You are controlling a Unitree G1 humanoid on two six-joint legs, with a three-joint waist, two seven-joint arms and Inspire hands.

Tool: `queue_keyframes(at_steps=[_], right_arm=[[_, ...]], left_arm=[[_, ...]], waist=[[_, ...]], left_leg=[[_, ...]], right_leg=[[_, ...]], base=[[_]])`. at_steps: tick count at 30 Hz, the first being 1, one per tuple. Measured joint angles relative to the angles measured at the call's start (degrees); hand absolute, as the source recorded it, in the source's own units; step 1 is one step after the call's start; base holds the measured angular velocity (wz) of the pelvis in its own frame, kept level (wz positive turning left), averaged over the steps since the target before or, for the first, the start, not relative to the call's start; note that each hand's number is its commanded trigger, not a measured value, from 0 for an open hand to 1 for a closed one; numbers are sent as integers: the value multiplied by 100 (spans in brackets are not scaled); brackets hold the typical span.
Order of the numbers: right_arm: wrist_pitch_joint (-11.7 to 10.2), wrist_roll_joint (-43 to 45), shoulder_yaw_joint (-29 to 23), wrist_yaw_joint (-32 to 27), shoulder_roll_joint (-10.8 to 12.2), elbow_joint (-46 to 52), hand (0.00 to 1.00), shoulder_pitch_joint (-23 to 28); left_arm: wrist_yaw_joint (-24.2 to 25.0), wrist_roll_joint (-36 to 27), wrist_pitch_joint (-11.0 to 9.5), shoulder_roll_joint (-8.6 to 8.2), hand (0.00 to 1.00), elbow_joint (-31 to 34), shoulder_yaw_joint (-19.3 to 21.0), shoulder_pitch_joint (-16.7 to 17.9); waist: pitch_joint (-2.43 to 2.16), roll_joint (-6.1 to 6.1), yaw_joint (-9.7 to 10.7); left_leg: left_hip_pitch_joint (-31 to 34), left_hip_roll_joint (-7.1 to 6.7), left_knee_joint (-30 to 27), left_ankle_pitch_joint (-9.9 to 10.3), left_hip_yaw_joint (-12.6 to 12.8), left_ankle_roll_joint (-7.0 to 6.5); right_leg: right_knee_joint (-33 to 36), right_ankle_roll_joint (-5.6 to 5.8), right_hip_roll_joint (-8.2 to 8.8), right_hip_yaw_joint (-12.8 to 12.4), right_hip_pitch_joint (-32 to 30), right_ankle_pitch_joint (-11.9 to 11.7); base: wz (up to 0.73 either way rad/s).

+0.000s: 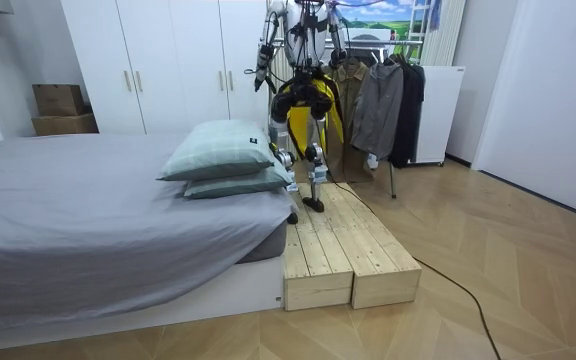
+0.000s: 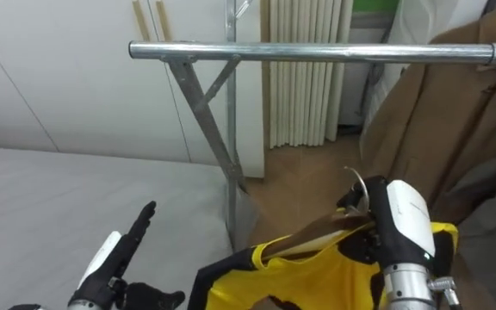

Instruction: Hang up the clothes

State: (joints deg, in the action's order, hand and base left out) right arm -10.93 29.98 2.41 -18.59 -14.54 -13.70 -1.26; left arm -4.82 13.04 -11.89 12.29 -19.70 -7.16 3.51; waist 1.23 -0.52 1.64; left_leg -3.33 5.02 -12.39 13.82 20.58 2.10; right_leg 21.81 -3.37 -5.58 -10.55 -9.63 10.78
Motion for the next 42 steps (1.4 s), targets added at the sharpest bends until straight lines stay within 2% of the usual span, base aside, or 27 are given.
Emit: queue_keyframes(at_steps=[5,7,11,13,17,22,26,33,35,37,42], right_arm=[[4,28,34,0,-152,227,100,1],[8,121,34,-3,-164,390,100,0],[9,211,94,-2,-157,526,100,13],[9,260,91,-1,-154,634,100,12],[10,260,79,-1,-153,728,100,18],[8,211,68,-1,-153,975,100,34],[8,177,71,9,-140,990,100,68],[5,-87,72,534,-122,990,100,83],[6,-303,73,651,-121,990,100,87],[6,-577,73,716,-121,990,100,87],[7,-1071,73,817,-120,990,100,87]], left_arm=[[7,-1,0,5,0,6,88,6],[7,-1,0,-5,0,6,94,5],[-4,-1,1,-10,0,18,55,8],[-24,-1,0,-13,0,63,53,7],[-104,4,0,-33,0,239,49,6],[-111,0,-6,-46,0,295,37,18],[-111,1,-6,-65,0,298,32,26],[-110,3,-6,-114,0,297,19,124],[-110,9,-6,-115,0,297,16,126],[-110,7,-6,-120,0,298,-13,128],[-111,7,-6,-115,0,311,-36,129]], waist=[[-6,183,-40],[-33,247,-12],[-64,305,10],[-78,328,117],[-103,392,157],[-101,386,271],[-101,364,260],[-56,196,247],[-67,151,220],[-97,102,187],[-110,81,121]], left_leg=[[-60,23,29,0,77,0],[-60,25,37,0,74,1],[-135,28,118,-4,123,5],[-157,24,138,-4,125,5],[-252,38,189,-4,125,5],[-349,62,227,-5,145,5],[-350,91,233,-5,236,6],[-457,139,234,-10,285,15],[-455,147,233,-11,281,17],[-454,154,233,-14,278,22],[-454,184,218,-19,267,32]], right_leg=[[-127,-22,-54,-37,44,-28],[-173,-19,-58,-57,57,-45],[-232,-7,-90,-145,101,-79],[-246,4,-93,-180,146,-89],[-314,-2,-144,-310,206,-136],[-462,0,-198,-376,282,-214],[-538,3,-258,-462,294,-286],[-690,-23,-300,-518,445,-369],[-704,-28,-306,-510,448,-376],[-712,-32,-306,-493,450,-379],[-717,-57,-321,-467,471,-393]], base=[[-4],[0],[-10],[-9],[-19],[-9],[-12],[-4],[0],[0],[1]])
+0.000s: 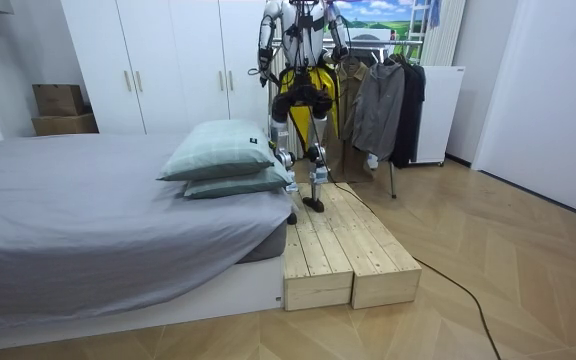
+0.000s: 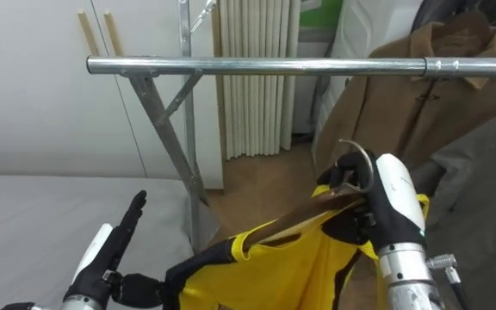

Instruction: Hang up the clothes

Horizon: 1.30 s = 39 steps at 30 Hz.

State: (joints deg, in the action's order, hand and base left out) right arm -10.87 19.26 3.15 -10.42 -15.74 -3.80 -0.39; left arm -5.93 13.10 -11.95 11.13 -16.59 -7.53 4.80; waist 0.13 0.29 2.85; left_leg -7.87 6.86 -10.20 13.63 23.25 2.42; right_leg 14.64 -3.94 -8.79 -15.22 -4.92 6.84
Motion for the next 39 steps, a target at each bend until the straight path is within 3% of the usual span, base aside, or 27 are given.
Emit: queue_keyframes(at_steps=[7,15,21,29,33,39], right_arm=[[104,-1062,-3,259,-6,-44,100,-1],[345,-1147,0,476,-3,-152,100,-9],[346,-1090,-6,471,-15,-151,100,-90],[344,-1098,-55,412,-63,-152,100,-322],[344,-1102,-224,343,-82,-151,100,-337],[345,-1100,-278,290,-133,-153,100,-452]], left_arm=[[-18,-2,0,12,0,8,-81,131],[-19,-7,4,6,0,7,-87,273],[-34,-3,2,12,0,17,-85,275],[-137,-18,1,21,0,17,-62,293],[-151,-9,1,68,0,43,-55,295],[-250,-6,5,91,0,183,-47,401]], waist=[[4,7,17],[49,97,-39],[44,230,-35],[43,287,-57],[44,304,-160],[44,323,-171]], left_leg=[[-5,43,-7,-34,-129,59],[47,40,-9,-54,-159,91],[40,43,-11,-54,-172,91],[40,42,-8,-54,-196,91],[51,40,-8,-53,-204,91],[127,37,-6,-63,-346,108]], right_leg=[[9,-45,27,124,62,-21],[40,-68,29,152,-18,-3],[31,-72,35,183,8,-5],[18,-72,38,199,22,-5],[14,-71,43,197,14,-5],[0,-72,71,332,-6,-5]], base=[[7],[2],[1],[0],[1],[11]])
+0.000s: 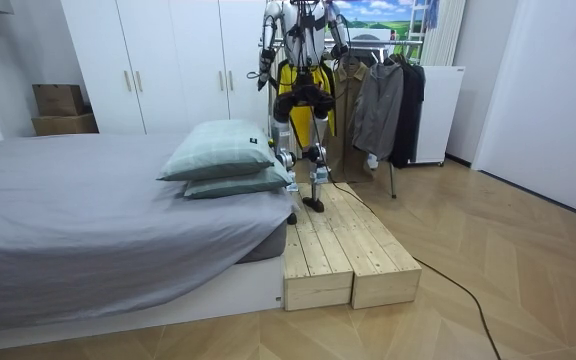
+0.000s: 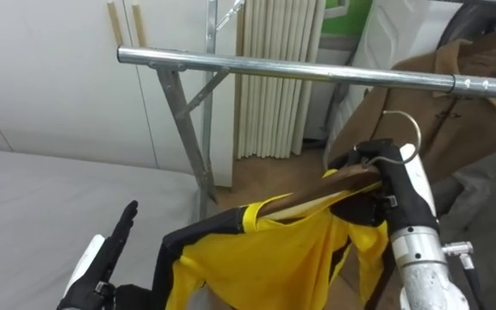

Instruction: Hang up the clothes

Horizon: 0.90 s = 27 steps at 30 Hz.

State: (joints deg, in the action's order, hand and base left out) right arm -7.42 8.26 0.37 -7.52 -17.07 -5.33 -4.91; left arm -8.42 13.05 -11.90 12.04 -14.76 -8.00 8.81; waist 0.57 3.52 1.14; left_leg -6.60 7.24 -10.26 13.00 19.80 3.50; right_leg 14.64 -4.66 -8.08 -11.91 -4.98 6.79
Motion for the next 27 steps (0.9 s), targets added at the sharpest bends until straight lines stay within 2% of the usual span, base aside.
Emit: queue_keyframes(at_steps=[6,13,20,27], right_arm=[[6,82,-2,-91,-11,-145,100,-215],[98,72,-2,-166,-66,-395,100,-423],[102,123,-4,-202,-126,-495,100,-552],[129,-60,-28,-230,-134,-753,100,-971]], left_arm=[[30,15,105,-2,0,62,13,39],[67,32,187,-6,0,135,59,38],[69,122,218,-28,0,135,112,38],[188,95,315,-44,0,135,117,32]], waist=[[3,14,-5],[32,97,-46],[32,102,-34],[30,119,10]], left_leg=[[27,0,0,-1,-104,2],[49,-1,-3,-5,-124,9],[95,-4,-15,-6,-141,10],[110,-5,-15,-9,-194,14]], right_leg=[[-8,-1,22,90,22,0],[-12,-1,40,144,18,1],[-22,-1,59,187,-9,1],[-35,-3,69,228,6,2]], base=[[7],[3],[2],[3]])
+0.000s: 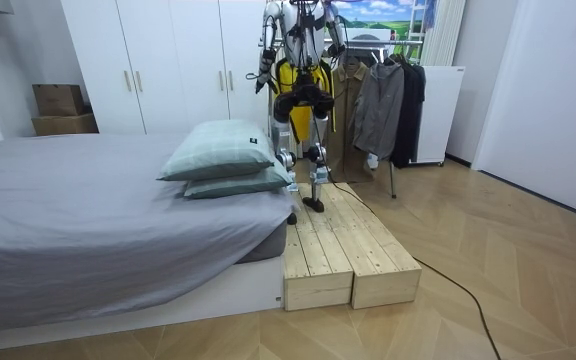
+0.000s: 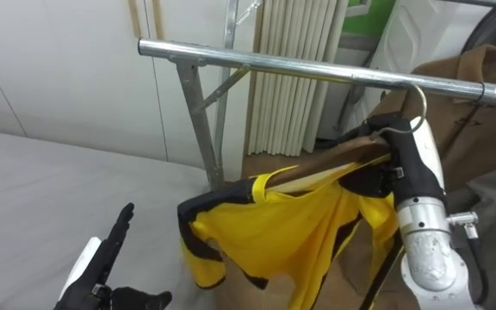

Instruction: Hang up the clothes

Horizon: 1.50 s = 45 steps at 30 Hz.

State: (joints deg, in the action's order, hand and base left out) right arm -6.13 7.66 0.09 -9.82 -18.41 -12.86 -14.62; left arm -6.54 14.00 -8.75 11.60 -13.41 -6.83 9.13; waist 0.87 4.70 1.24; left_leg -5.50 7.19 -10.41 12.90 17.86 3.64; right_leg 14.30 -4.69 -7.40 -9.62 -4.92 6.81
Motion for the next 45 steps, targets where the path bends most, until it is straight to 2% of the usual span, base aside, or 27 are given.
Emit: queue_keyframes(at_steps=[5,8,12,15,21,23,25,27,32,35,38,40,45], right_arm=[[40,-323,-195,-3,-77,-351,100,-123],[135,-323,-199,-7,-180,-561,100,-181],[253,-321,-191,-7,-221,-939,100,-552],[273,-316,-191,-2,-230,-1121,100,-781],[448,-394,-194,134,-254,-1142,100,-860],[473,-518,-194,194,-255,-1329,100,-1047],[495,-781,-194,254,-334,-1778,100,-1382],[503,-921,-191,255,-421,-1937,100,-1445],[490,-1023,-177,437,-484,-2512,100,-1692],[491,-1023,-133,645,-534,-2853,100,-1778],[499,-1207,-132,824,-576,-3148,100,-1797],[522,-1439,-133,969,-613,-3404,100,-1803],[600,-1720,-126,1171,-628,-3776,100,-1807]], left_arm=[[117,-98,18,-18,0,0,15,-13],[211,-98,72,-20,0,0,14,-20],[220,-87,142,-10,0,-2,51,-18],[226,-72,157,-10,0,-12,43,-10],[323,95,230,-15,0,-12,68,-3],[338,142,241,-24,0,-12,112,-2],[364,180,254,-10,0,-11,132,-1],[399,192,272,-7,0,-11,132,1],[507,319,346,47,0,-14,137,16],[594,311,346,137,0,-39,139,60],[717,379,409,184,0,-204,130,94],[845,423,545,183,0,-231,113,129],[893,430,672,248,0,-227,112,128]], waist=[[-2,59,-75],[-2,80,-159],[48,182,-181],[41,213,-179],[37,220,-181],[35,223,-179],[33,226,-201],[30,231,-291],[29,250,-355],[35,315,-364],[44,412,-398],[41,460,-413],[40,464,-431]], left_leg=[[29,-5,1,-2,-81,2],[23,-3,11,-2,-96,2],[16,6,16,-3,-143,4],[42,2,16,-4,-197,5],[102,-11,12,-14,-322,20],[111,-11,12,-15,-325,20],[115,-9,11,-15,-327,20],[112,-4,12,-15,-335,20],[76,0,11,-14,-334,20],[77,-16,12,-16,-328,23],[84,-18,12,-26,-341,38],[84,-16,10,-27,-372,40],[78,-19,10,-27,-409,40]], right_leg=[[-55,0,16,41,9,0],[-64,-2,16,46,38,-1],[-81,-13,33,204,79,-2],[-102,-16,46,249,85,-5],[-160,-18,87,409,73,-5],[-159,-25,101,531,81,-3],[-158,-31,103,535,85,-6],[-158,-31,102,561,93,-6],[-156,-35,132,850,116,-8],[-160,-76,177,1018,110,13],[-162,-86,184,1039,111,21],[-167,-87,190,1068,125,21],[-179,-87,203,1121,148,22]], base=[[5],[1],[6],[8],[11],[0],[0],[0],[0],[0],[1],[6],[4]])
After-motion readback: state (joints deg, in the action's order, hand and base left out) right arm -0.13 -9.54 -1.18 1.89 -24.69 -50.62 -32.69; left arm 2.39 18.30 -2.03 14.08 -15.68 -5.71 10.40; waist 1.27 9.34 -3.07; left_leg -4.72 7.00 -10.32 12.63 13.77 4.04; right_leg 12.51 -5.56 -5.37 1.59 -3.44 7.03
